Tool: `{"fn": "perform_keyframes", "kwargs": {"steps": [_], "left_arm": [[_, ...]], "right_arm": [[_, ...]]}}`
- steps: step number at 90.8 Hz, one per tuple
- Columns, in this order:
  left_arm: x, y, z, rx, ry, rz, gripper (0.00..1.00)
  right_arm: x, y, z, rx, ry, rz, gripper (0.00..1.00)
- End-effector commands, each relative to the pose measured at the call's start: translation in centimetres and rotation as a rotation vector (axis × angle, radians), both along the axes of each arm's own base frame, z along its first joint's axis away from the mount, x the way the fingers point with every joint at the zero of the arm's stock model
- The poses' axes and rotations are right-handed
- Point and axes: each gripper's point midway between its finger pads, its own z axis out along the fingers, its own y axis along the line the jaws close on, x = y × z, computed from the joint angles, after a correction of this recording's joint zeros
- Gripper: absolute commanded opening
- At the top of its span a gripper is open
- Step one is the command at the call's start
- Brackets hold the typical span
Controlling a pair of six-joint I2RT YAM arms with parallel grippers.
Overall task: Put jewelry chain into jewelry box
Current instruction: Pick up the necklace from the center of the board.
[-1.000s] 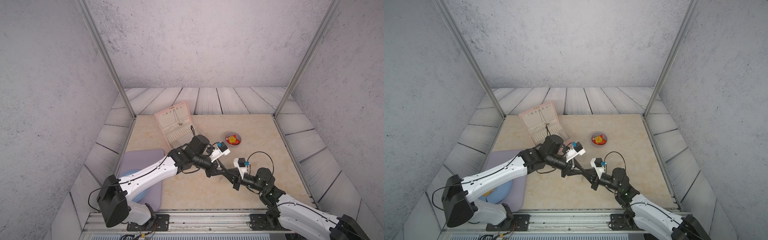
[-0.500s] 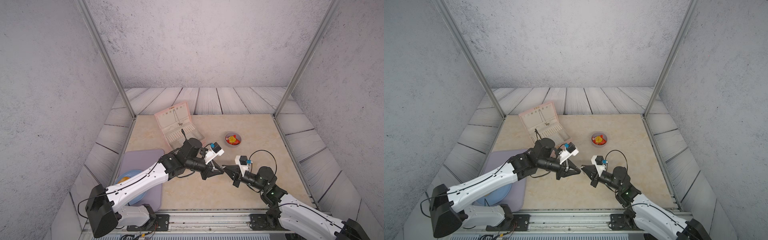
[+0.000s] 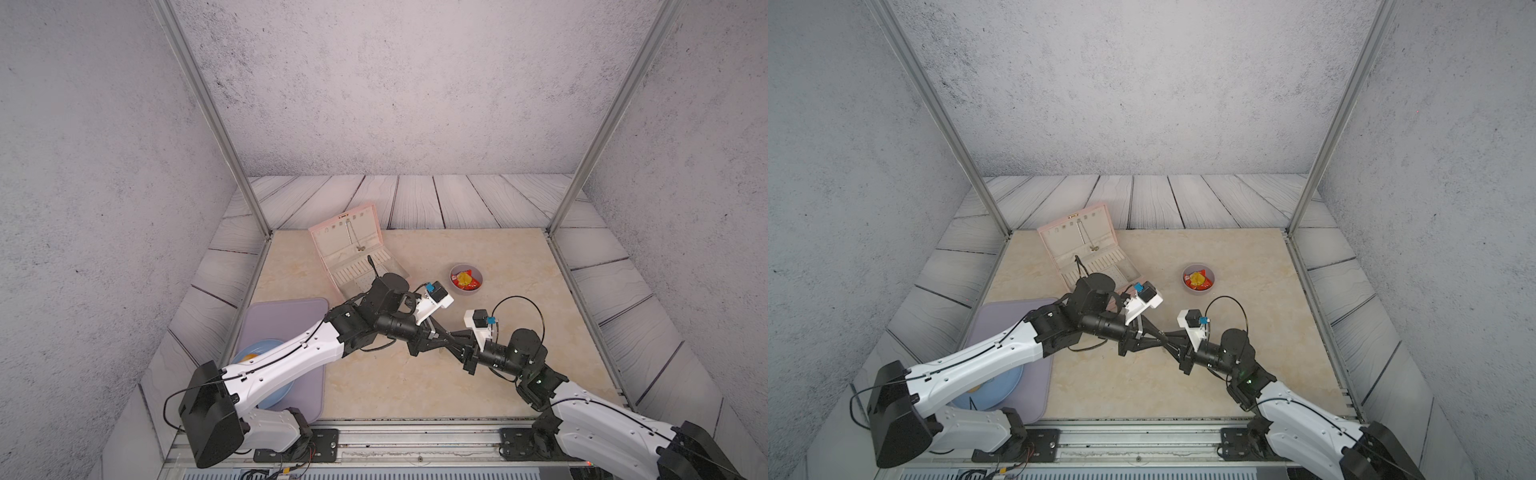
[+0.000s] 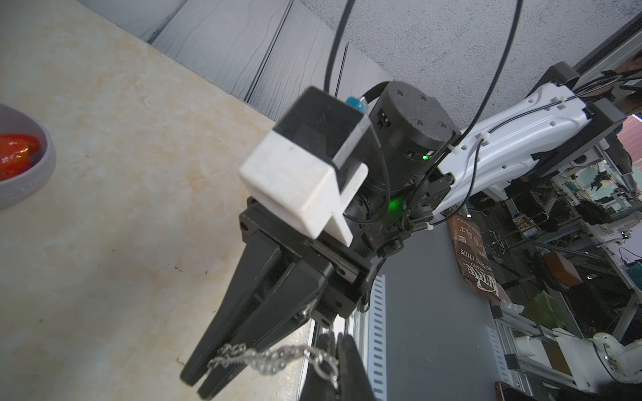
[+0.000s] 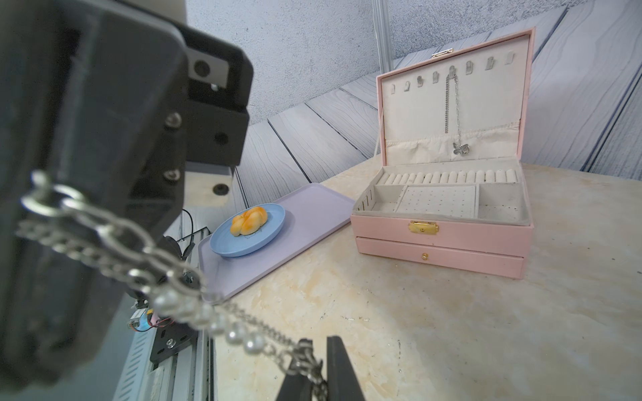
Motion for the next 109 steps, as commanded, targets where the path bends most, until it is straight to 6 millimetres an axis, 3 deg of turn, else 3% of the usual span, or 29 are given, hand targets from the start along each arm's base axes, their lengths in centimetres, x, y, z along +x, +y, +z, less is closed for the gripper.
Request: {"fn": "perform_keyframes", "kwargs": {"steps": [1,33,60,73,82,109], "left_arm": [[-0.2,-0.6,2.3,-0.067,-0.027,-0.028,0.0],[-0.3,-0.6,2.6,-0.076,-0.024,-0.035,0.0],[-0.7,0.3,2.0,-0.072,-0.05,-0.029,0.0],[-0.2,1.1,-1.1,-0.063,-0.072,0.018,0.0],[1.1,1.3,-3.7,-0.037,-0.049,0.075,0.0],[5.2,-1.4,-8.3,-0.001,-0.023,0.155,0.0]], "right_arm": [[-0.4,0.2,0.9,0.03,-0.004,0.025,0.16],[0.1,0.1,-0.4,-0.003,0.013,0.003,0.15],[1.7,-1.1,-0.5,-0.041,0.006,-0.124,0.0],[2.5,-2.6,0.2,-0.074,-0.025,-0.224,0.0],[2.7,-3.3,1.1,-0.115,-0.064,-0.261,0.0],[3.9,-4.7,2.5,-0.29,-0.262,-0.329,0.0]]}}
